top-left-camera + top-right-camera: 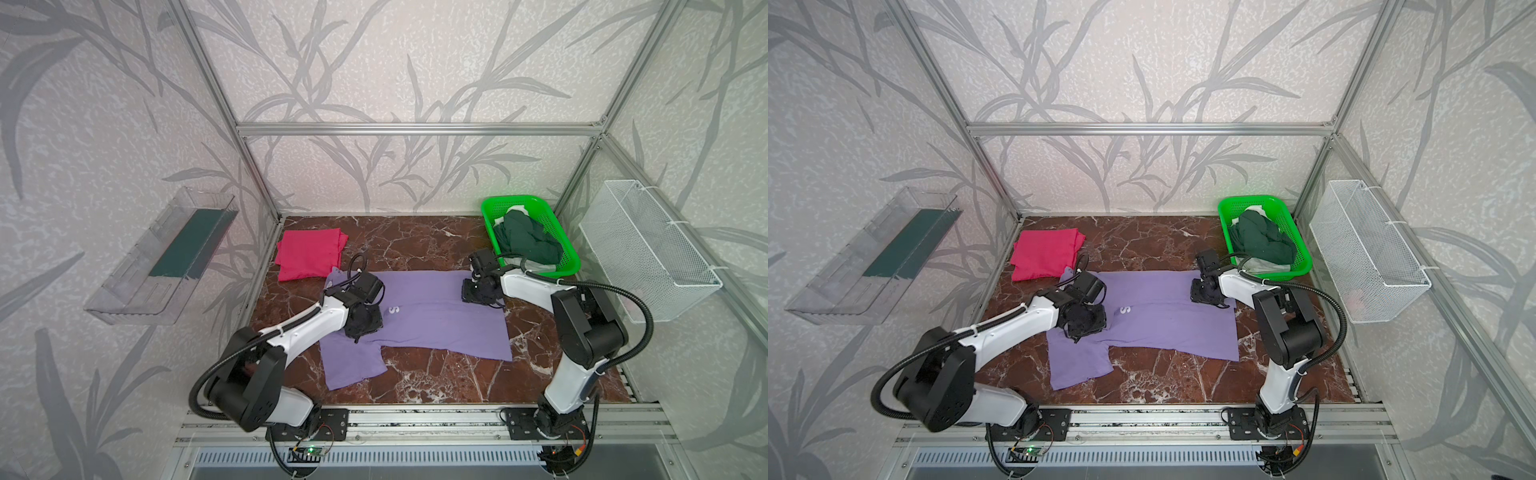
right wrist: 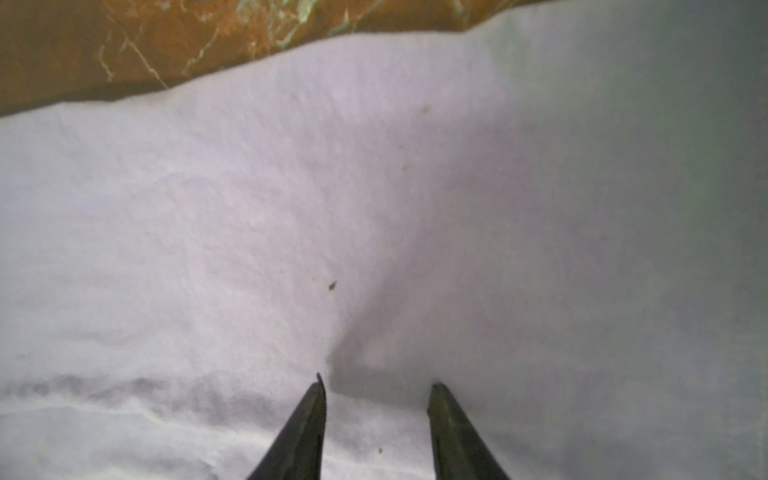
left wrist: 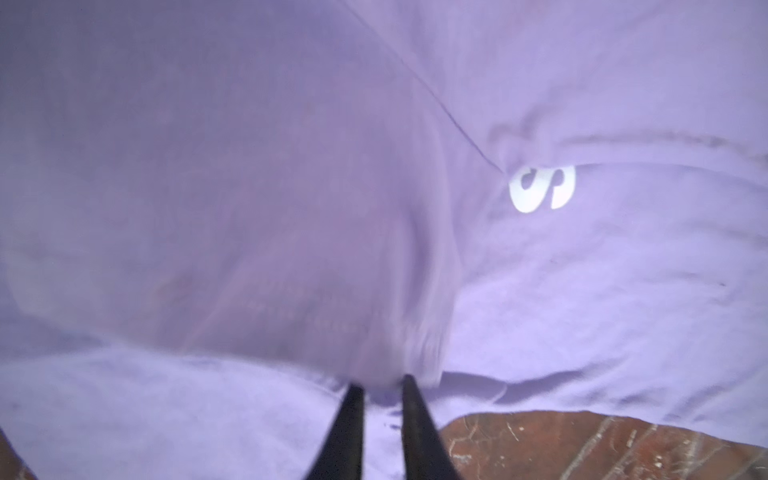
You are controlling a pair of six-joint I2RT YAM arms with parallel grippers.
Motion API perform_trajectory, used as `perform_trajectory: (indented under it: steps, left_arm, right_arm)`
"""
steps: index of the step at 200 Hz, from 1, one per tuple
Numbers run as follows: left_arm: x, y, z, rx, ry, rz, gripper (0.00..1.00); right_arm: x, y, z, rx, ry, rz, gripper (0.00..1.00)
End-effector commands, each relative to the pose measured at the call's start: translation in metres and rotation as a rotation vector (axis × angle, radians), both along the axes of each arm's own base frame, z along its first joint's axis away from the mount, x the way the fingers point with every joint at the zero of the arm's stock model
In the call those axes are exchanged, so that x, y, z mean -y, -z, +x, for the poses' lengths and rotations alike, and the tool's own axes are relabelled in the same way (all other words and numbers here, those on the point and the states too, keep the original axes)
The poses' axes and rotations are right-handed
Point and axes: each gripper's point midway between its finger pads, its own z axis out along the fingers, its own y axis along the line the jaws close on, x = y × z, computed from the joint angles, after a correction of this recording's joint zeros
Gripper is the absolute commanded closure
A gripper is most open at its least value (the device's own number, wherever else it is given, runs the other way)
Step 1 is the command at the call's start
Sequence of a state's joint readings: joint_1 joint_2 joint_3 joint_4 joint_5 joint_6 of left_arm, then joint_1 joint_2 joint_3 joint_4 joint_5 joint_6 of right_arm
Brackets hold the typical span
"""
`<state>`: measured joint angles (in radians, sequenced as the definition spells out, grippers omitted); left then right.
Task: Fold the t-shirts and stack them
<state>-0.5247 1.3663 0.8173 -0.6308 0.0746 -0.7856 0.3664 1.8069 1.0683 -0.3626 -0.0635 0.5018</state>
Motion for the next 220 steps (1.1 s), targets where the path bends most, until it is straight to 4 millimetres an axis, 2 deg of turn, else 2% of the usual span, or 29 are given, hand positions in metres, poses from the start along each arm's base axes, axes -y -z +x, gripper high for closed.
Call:
perform_trajectory:
  steps: [1,27,49,63,82,88,93,102,121,144,171,183,193,216,220]
  left_arm:
    - [-0.014,-0.024,0.008,0.131,-0.063,0.007,0.63]
    - [-0.043,-0.054,0.024,0.280,-0.079,0.121,0.60]
    - [-0.082,-0.069,0.054,0.294,-0.152,0.182,0.60]
    - [-0.104,-0.067,0.080,0.284,-0.197,0.175,0.58]
    - [-0.120,-0.063,0.120,0.276,-0.210,0.122,0.57]
    - [-0.122,-0.055,0.131,0.247,-0.206,0.111,0.57]
    - [-0.124,-0.058,0.143,0.255,-0.204,0.093,0.57]
    - [-0.125,-0.044,0.159,0.214,-0.197,0.069,0.57]
    - [-0.125,-0.023,0.184,0.180,-0.206,0.012,0.58]
    - [-0.126,-0.014,0.199,0.187,-0.203,0.020,0.59]
    - [-0.127,-0.004,0.203,0.140,-0.214,0.026,0.65]
    - [-0.128,-0.002,0.204,0.139,-0.218,0.028,0.70]
    - [-0.128,-0.002,0.206,0.143,-0.223,0.027,0.79]
    - [-0.129,-0.015,0.210,0.183,-0.223,0.032,1.00]
    - [-0.130,-0.019,0.210,0.189,-0.225,0.036,1.00]
  right_arm:
    - [-0.001,0.008,-0.001,-0.024,0.003,0.008,0.58]
    - [-0.002,0.007,0.000,-0.026,0.002,0.012,0.58]
    - [-0.001,0.006,-0.002,-0.031,0.004,0.011,0.58]
    - [0.000,0.004,-0.002,-0.028,0.005,0.007,0.58]
    - [0.001,0.003,-0.003,-0.032,-0.001,0.000,0.58]
    - [0.001,0.003,-0.003,-0.034,-0.002,-0.002,0.58]
    - [0.002,0.003,-0.003,-0.034,-0.001,-0.004,0.58]
    - [0.001,0.004,-0.003,-0.036,-0.002,-0.005,0.58]
    - [0.001,0.006,-0.002,-0.042,-0.001,-0.003,0.58]
    - [0.002,0.006,0.000,-0.047,0.001,0.000,0.58]
    - [0.004,0.009,0.003,-0.054,0.005,0.004,0.58]
    - [0.005,0.011,0.004,-0.058,0.006,0.005,0.58]
    - [0.005,0.011,0.005,-0.059,0.005,0.003,0.58]
    - [0.012,0.020,0.003,-0.087,0.031,-0.002,0.58]
    - [0.013,0.021,0.002,-0.093,0.037,0.004,0.58]
